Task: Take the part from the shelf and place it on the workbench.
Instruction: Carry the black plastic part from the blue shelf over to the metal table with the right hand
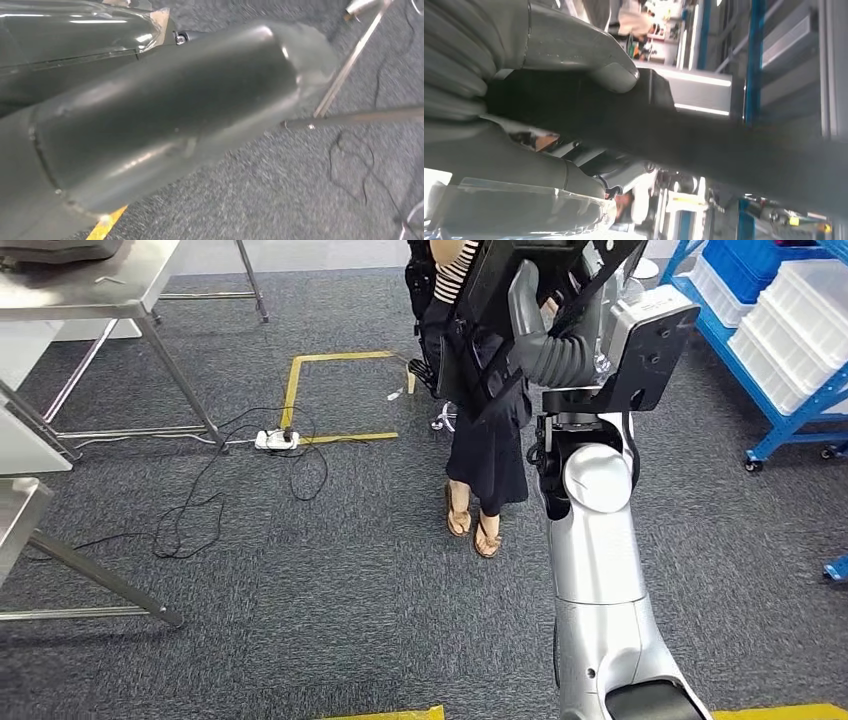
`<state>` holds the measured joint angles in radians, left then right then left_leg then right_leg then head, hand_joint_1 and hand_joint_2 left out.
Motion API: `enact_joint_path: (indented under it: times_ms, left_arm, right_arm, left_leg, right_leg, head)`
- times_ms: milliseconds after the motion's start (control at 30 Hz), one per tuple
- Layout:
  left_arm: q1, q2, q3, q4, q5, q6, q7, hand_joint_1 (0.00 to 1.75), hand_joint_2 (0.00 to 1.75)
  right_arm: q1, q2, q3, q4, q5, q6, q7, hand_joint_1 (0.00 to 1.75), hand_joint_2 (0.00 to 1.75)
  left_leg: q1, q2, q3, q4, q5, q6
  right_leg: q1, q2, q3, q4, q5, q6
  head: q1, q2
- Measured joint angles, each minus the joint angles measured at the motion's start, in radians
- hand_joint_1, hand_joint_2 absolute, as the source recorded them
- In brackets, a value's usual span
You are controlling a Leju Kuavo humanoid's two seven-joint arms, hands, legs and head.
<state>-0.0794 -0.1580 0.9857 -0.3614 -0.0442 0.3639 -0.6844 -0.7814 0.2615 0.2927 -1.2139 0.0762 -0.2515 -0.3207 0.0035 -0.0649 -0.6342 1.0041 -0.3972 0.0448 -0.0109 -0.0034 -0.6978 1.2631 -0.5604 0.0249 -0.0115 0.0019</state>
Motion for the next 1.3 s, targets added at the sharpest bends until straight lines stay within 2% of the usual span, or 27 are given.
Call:
enact_joint_path:
  times_ms: [67, 100, 167, 233, 300, 367, 433, 467, 500, 533, 600, 633, 667, 733, 767, 800, 867, 933, 967, 1000, 1033, 1100, 1133, 1167, 1233, 1267, 1300]
  left_arm:
    - [0.000, 0.000, 0.000, 0.002, -0.001, -0.005, 0.000, 0.00, 0.00]
    - [0.001, 0.000, 0.000, 0.003, -0.002, -0.008, 0.000, 0.00, 0.00]
    - [0.004, 0.000, 0.000, 0.004, -0.002, -0.011, 0.000, 0.00, 0.00]
    - [0.010, 0.000, 0.000, 0.006, -0.002, -0.015, 0.000, 0.00, 0.00]
    - [0.014, 0.000, 0.000, 0.007, -0.004, -0.023, 0.000, 0.00, 0.00]
    - [0.012, 0.001, 0.000, 0.008, -0.006, -0.034, 0.000, 0.00, 0.00]
    - [0.011, 0.001, -0.001, 0.008, -0.008, -0.046, 0.000, 0.00, 0.00]
    - [0.012, 0.001, -0.001, 0.009, -0.009, -0.050, 0.000, 0.00, 0.00]
    - [0.012, 0.001, -0.001, 0.009, -0.009, -0.053, 0.000, 0.00, 0.00]
    - [0.012, 0.002, -0.001, 0.010, -0.009, -0.055, 0.000, 0.00, 0.00]
    - [0.010, 0.003, -0.001, 0.010, -0.009, -0.058, 0.000, 0.00, 0.00]
    - [0.010, 0.003, -0.001, 0.010, -0.009, -0.059, 0.000, 0.00, 0.00]
    - [0.009, 0.003, -0.001, 0.010, -0.009, -0.060, 0.000, 0.00, 0.00]
    - [0.009, 0.003, -0.001, 0.010, -0.008, -0.061, 0.000, 0.00, 0.00]
    - [0.009, 0.003, -0.001, 0.010, -0.007, -0.061, 0.000, 0.00, 0.00]
    - [0.009, 0.003, -0.001, 0.010, -0.006, -0.061, 0.000, 0.00, 0.00]
    - [0.007, 0.003, -0.001, 0.010, -0.005, -0.061, 0.000, 0.00, 0.00]
    - [0.006, 0.004, -0.001, 0.010, -0.004, -0.060, 0.000, 0.00, 0.00]
    - [0.006, 0.003, -0.001, 0.010, -0.003, -0.059, 0.000, 0.00, 0.00]
    - [0.007, 0.003, -0.001, 0.010, -0.002, -0.057, 0.000, 0.00, 0.00]
    - [0.007, 0.003, 0.000, 0.010, -0.001, -0.055, 0.000, 0.00, 0.00]
    - [0.007, 0.002, 0.000, 0.010, -0.001, -0.052, 0.000, 0.00, 0.00]
    - [0.007, 0.002, 0.000, 0.010, 0.000, -0.051, 0.000, 0.00, 0.00]
    - [0.008, 0.002, 0.000, 0.010, 0.000, -0.050, 0.000, 0.00, 0.00]
    - [0.012, 0.002, 0.000, 0.010, 0.001, -0.048, 0.000, 0.00, 0.00]
    - [0.014, 0.002, 0.000, 0.011, 0.002, -0.048, 0.000, 0.00, 0.00]
    - [0.015, 0.002, 0.000, 0.011, 0.003, -0.047, 0.000, 0.00, 0.00]
  right_arm:
    - [-0.005, 0.000, 0.002, 0.007, -0.005, 0.000, -0.006, 1.75, 1.75]
    - [-0.008, 0.000, 0.003, 0.010, -0.007, 0.000, -0.009, 1.75, 1.75]
    - [-0.012, 0.000, 0.007, 0.016, -0.010, 0.000, -0.013, 1.75, 1.75]
    - [-0.014, 0.003, 0.012, 0.020, -0.012, 0.000, -0.015, 1.75, 1.75]
    - [-0.016, 0.006, 0.016, 0.022, -0.014, -0.001, -0.018, 1.75, 1.75]
    - [-0.016, 0.005, 0.017, 0.023, -0.015, -0.003, -0.019, 1.75, 1.75]
    - [-0.016, 0.003, 0.017, 0.027, -0.016, -0.006, -0.019, 1.75, 1.75]
    - [-0.015, 0.003, 0.017, 0.029, -0.016, -0.007, -0.019, 1.75, 1.75]
    - [-0.015, 0.003, 0.018, 0.030, -0.016, -0.008, -0.019, 1.75, 1.75]
    - [-0.016, 0.002, 0.019, 0.031, -0.016, -0.009, -0.019, 1.75, 1.75]
    - [-0.019, 0.002, 0.021, 0.031, -0.016, -0.010, -0.020, 1.75, 1.75]
    - [-0.019, 0.002, 0.021, 0.031, -0.016, -0.011, -0.020, 1.75, 1.75]
    - [-0.020, 0.002, 0.022, 0.031, -0.016, -0.012, -0.021, 1.75, 1.75]
    - [-0.020, 0.003, 0.024, 0.030, -0.016, -0.014, -0.021, 1.75, 1.75]
    - [-0.020, 0.005, 0.025, 0.030, -0.016, -0.015, -0.021, 1.75, 1.75]
    - [-0.020, 0.005, 0.025, 0.030, -0.016, -0.016, -0.022, 1.75, 1.75]
    - [-0.017, 0.002, 0.025, 0.030, -0.016, -0.018, -0.023, 1.75, 1.75]
    - [-0.007, -0.003, 0.025, 0.030, -0.015, -0.018, -0.023, 1.75, 1.75]
    - [-0.002, -0.004, 0.025, 0.030, -0.015, -0.018, -0.023, 1.75, 1.75]
    - [0.002, -0.004, 0.025, 0.030, -0.015, -0.018, -0.023, 1.75, 1.75]
    - [0.003, -0.004, 0.025, 0.030, -0.015, -0.018, -0.023, 1.75, 1.75]
    - [0.002, -0.003, 0.025, 0.030, -0.014, -0.018, -0.023, 1.75, 1.75]
    - [0.002, -0.002, 0.025, 0.030, -0.014, -0.018, -0.023, 1.75, 1.75]
    - [0.002, -0.002, 0.026, 0.030, -0.013, -0.018, -0.023, 1.75, 1.75]
    - [0.000, 0.004, 0.028, 0.031, -0.012, -0.017, -0.022, 1.75, 1.75]
    - [-0.004, 0.010, 0.030, 0.032, -0.011, -0.017, -0.021, 1.75, 1.75]
    - [-0.009, 0.016, 0.032, 0.033, -0.010, -0.016, -0.019, 1.75, 1.75]
  left_leg:
    - [0.002, -0.027, -0.001, 0.005, -0.001, -0.006]
    - [0.002, -0.038, -0.004, 0.009, -0.002, -0.011]
    - [0.003, -0.053, -0.010, 0.010, 0.000, -0.025]
    - [0.007, -0.057, -0.016, 0.009, 0.001, -0.037]
    - [0.007, -0.016, -0.033, 0.042, -0.021, -0.046]
    - [0.007, 0.038, -0.084, 0.149, -0.079, -0.053]
    - [0.010, 0.054, -0.146, 0.272, -0.129, -0.058]
    - [0.010, 0.057, -0.157, 0.293, -0.130, -0.059]
    - [0.010, 0.059, -0.149, 0.279, -0.116, -0.058]
    - [0.010, 0.066, -0.119, 0.226, -0.088, -0.056]
    - [0.005, 0.104, -0.039, 0.089, -0.037, -0.048]
    - [0.002, 0.118, -0.014, 0.044, -0.025, -0.043]
    - [-0.002, 0.126, -0.002, 0.023, -0.022, -0.038]
    - [-0.005, 0.106, -0.002, 0.016, -0.020, -0.027]
    - [-0.004, 0.097, 0.000, 0.011, -0.017, -0.021]
    - [-0.002, 0.088, 0.003, 0.006, -0.013, -0.015]
    - [0.001, 0.068, 0.006, 0.001, -0.009, -0.006]
    - [0.002, 0.043, 0.006, 0.002, -0.009, -0.002]
    - [0.002, 0.028, 0.006, 0.002, -0.009, -0.002]
    - [0.002, 0.013, 0.007, 0.003, -0.009, -0.003]
    - [0.003, -0.001, 0.007, 0.004, -0.009, -0.003]
    - [0.004, -0.027, 0.006, 0.008, -0.011, -0.009]
    - [0.004, -0.037, 0.004, 0.011, -0.012, -0.014]
    - [0.004, -0.047, 0.000, 0.012, -0.012, -0.020]
    - [0.007, -0.062, -0.005, 0.010, -0.010, -0.034]
    - [0.009, -0.058, -0.008, 0.012, -0.012, -0.040]
    - [0.009, -0.041, -0.015, 0.024, -0.021, -0.045]
  right_leg:
    - [-0.008, 0.026, 0.062, -0.138, 0.057, 0.014]
    - [-0.010, 0.038, 0.089, -0.193, 0.077, 0.015]
    - [-0.007, 0.046, 0.107, -0.231, 0.090, 0.006]
    - [-0.004, 0.030, 0.110, -0.235, 0.097, -0.007]
    - [-0.007, 0.015, 0.112, -0.240, 0.101, -0.019]
    - [-0.004, -0.004, 0.115, -0.241, 0.100, -0.030]
    - [0.001, -0.026, 0.115, -0.241, 0.098, -0.036]
    - [0.003, -0.037, 0.114, -0.241, 0.097, -0.037]
    - [0.004, -0.047, 0.114, -0.241, 0.096, -0.038]
    - [0.005, -0.057, 0.115, -0.241, 0.095, -0.038]
    - [0.011, -0.075, 0.118, -0.241, 0.090, -0.034]
    - [0.015, -0.082, 0.120, -0.240, 0.088, -0.031]
    - [0.018, -0.090, 0.121, -0.241, 0.086, -0.027]
    - [0.018, -0.101, 0.122, -0.240, 0.081, -0.019]
    - [0.016, -0.092, 0.120, -0.235, 0.076, -0.015]
    - [0.013, -0.073, 0.112, -0.215, 0.065, -0.012]
    - [0.008, -0.024, 0.065, -0.120, 0.025, -0.013]
    - [0.007, -0.004, -0.003, 0.010, -0.017, -0.014]
    - [0.006, -0.002, -0.024, 0.044, -0.022, -0.010]
    - [0.004, -0.001, -0.027, 0.039, -0.010, -0.003]
    - [0.001, 0.003, -0.011, -0.006, 0.015, 0.005]
    - [-0.007, 0.031, 0.051, -0.146, 0.074, 0.018]
    - [-0.010, 0.044, 0.075, -0.197, 0.094, 0.019]
    - [-0.010, 0.052, 0.088, -0.224, 0.103, 0.016]
    - [-0.007, 0.041, 0.092, -0.233, 0.108, 0.003]
    - [-0.008, 0.034, 0.093, -0.235, 0.110, -0.002]
    - [-0.009, 0.025, 0.094, -0.238, 0.112, -0.009]
  head:
    - [0.000, 0.000]
    - [0.000, 0.000]
    - [0.000, 0.000]
    - [0.000, 0.000]
    - [-0.004, 0.000]
    - [-0.008, 0.000]
    - [-0.009, 0.000]
    - [-0.009, 0.000]
    - [-0.009, 0.000]
    - [-0.009, 0.000]
    - [-0.009, 0.000]
    - [-0.007, 0.000]
    - [-0.005, 0.000]
    - [-0.002, 0.000]
    - [-0.002, 0.000]
    - [-0.002, 0.000]
    - [0.000, 0.000]
    - [0.002, 0.000]
    - [0.002, 0.000]
    - [0.002, 0.000]
    - [0.002, 0.000]
    - [0.002, 0.000]
    - [0.002, 0.000]
    - [0.002, 0.000]
    - [0.002, 0.000]
    - [0.001, 0.000]
    - [-0.002, 0.000]
